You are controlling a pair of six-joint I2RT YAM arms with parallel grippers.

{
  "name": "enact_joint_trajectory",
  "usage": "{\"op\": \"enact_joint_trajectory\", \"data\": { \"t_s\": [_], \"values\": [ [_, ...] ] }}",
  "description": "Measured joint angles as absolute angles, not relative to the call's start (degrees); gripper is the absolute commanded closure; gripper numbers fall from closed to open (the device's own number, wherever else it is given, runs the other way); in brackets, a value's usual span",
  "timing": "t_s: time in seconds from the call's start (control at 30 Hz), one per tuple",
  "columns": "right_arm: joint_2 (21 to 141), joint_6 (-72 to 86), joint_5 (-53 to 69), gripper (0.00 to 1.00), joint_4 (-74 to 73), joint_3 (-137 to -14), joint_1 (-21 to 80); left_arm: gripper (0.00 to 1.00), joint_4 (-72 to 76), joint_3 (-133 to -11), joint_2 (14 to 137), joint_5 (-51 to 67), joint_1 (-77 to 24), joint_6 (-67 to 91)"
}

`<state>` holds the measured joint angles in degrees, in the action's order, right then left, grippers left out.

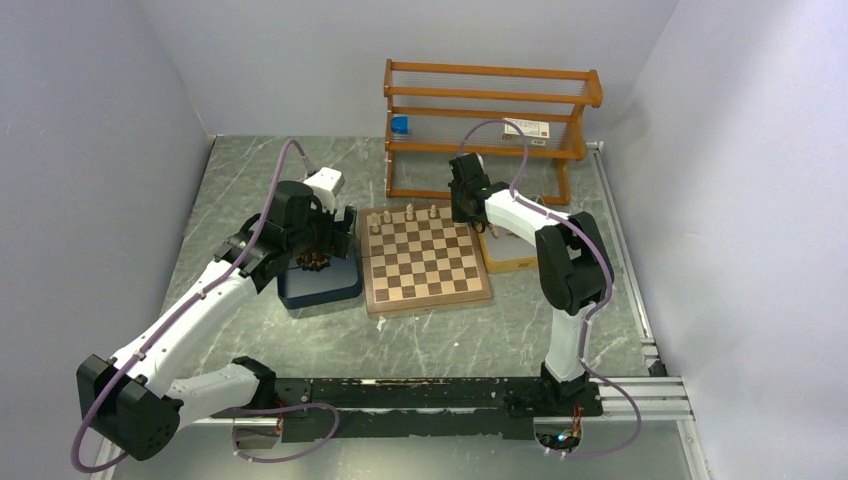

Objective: Set up the chess pieces on the board
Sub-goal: Place the chess piece on the chessboard.

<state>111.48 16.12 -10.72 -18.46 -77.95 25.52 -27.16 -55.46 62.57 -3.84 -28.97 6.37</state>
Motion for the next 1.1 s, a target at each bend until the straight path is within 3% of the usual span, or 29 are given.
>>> {"op": "enact_joint_trajectory", "data": {
  "t_s": [0.5, 1.1],
  "values": [
    [112.55, 16.16, -10.72, 0.69, -20.05, -78.85, 25.52, 0.05, -27.16, -55.46, 62.57, -3.84, -28.97, 6.37],
    [109.82, 16.23, -8.49, 0.65, -21.74, -80.77, 25.54, 0.05, -27.16, -55.46, 62.54, -3.84, -28.97, 6.37]
  ]
}}
